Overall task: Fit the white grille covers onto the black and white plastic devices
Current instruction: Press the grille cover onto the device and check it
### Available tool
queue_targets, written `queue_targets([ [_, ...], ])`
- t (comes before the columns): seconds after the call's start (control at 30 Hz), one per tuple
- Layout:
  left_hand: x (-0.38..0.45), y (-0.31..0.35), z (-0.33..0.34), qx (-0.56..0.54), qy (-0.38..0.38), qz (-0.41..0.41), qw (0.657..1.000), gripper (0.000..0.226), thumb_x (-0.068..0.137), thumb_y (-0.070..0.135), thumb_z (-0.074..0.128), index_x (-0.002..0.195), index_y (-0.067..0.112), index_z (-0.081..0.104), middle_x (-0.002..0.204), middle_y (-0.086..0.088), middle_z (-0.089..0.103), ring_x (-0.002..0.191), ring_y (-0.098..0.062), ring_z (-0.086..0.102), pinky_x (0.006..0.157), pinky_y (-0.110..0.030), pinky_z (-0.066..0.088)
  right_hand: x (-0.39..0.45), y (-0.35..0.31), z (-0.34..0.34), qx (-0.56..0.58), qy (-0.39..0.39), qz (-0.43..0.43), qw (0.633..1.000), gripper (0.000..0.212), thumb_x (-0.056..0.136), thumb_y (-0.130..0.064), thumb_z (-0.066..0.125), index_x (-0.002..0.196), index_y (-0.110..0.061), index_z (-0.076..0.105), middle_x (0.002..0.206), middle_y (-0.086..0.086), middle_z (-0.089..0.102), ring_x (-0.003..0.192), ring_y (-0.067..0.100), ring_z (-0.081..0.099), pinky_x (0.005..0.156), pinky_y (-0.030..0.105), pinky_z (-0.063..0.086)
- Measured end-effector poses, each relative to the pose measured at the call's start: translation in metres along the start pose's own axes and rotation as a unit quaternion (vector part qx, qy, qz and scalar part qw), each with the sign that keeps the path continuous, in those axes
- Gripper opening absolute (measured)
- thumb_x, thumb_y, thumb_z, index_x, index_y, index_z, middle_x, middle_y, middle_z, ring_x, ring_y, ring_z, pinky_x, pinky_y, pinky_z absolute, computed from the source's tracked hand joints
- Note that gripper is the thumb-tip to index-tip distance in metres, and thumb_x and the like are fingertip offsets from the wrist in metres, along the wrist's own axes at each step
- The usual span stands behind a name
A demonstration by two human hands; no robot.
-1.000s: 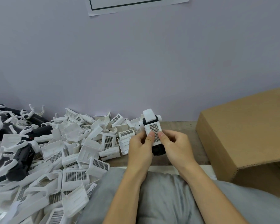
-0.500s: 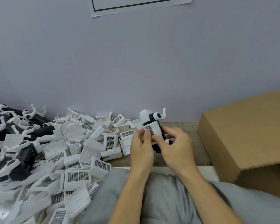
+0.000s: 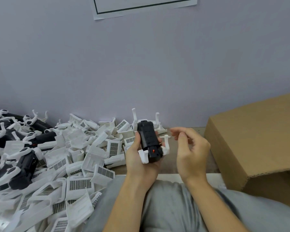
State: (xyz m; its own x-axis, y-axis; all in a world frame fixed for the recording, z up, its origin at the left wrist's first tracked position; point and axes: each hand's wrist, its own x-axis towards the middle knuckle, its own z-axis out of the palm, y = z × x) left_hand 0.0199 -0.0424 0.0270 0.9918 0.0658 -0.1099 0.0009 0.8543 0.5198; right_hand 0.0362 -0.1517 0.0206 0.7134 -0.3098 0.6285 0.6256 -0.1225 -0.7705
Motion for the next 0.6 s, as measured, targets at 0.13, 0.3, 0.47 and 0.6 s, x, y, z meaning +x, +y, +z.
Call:
queue_targets([
  [0.13, -0.001, 0.001, 0.0, 0.009, -0.011, -0.008, 1.0, 0.046, 0.097, 0.042, 0.053, 0.109, 0.0, 0.067, 0.085, -0.015, 0.066, 0.071, -0.025, 0.065, 0.072, -0.033, 0.052, -0.001, -0.001, 0.001, 0.001, -0.008, 0.002, 1.0, 0.029, 0.086, -0.012, 0.047, 0.083, -0.024, 0.073, 0.078, -0.012, 0.071, 0.079, 0.011, 0.067, 0.071, 0.04, 0.053],
  [0.3, 0.004, -0.001, -0.003, 0.055, 0.039, 0.026, 0.997, 0.036, 0.099, 0.032, 0.045, 0.097, 0.002, 0.065, 0.076, -0.015, 0.064, 0.066, -0.03, 0.06, 0.059, -0.031, 0.052, 0.0, 0.0, 0.001, 0.006, -0.013, 0.026, 1.0, 0.03, 0.086, -0.015, 0.046, 0.087, -0.02, 0.075, 0.078, -0.012, 0.07, 0.08, 0.009, 0.066, 0.072, 0.031, 0.052],
  [0.47, 0.014, -0.006, -0.005, 0.198, 0.146, 0.112, 0.963, 0.039, 0.092, 0.02, 0.067, 0.123, -0.003, 0.057, 0.103, -0.02, 0.07, 0.088, -0.03, 0.065, 0.075, -0.039, 0.051, 0.001, 0.005, 0.002, -0.07, -0.055, 0.021, 0.996, 0.03, 0.081, -0.018, 0.047, 0.091, -0.018, 0.076, 0.086, -0.015, 0.071, 0.087, -0.002, 0.064, 0.076, 0.008, 0.043],
  [0.6, 0.013, -0.008, -0.006, 0.265, 0.177, 0.172, 0.932, 0.05, 0.071, 0.031, 0.086, 0.104, 0.017, 0.049, 0.087, -0.005, 0.068, 0.069, -0.019, 0.067, 0.061, -0.033, 0.054, -0.007, 0.003, 0.004, -0.105, -0.186, -0.012, 0.977, 0.024, 0.082, -0.02, 0.052, 0.089, -0.023, 0.075, 0.081, -0.022, 0.069, 0.085, -0.007, 0.062, 0.075, 0.006, 0.043],
])
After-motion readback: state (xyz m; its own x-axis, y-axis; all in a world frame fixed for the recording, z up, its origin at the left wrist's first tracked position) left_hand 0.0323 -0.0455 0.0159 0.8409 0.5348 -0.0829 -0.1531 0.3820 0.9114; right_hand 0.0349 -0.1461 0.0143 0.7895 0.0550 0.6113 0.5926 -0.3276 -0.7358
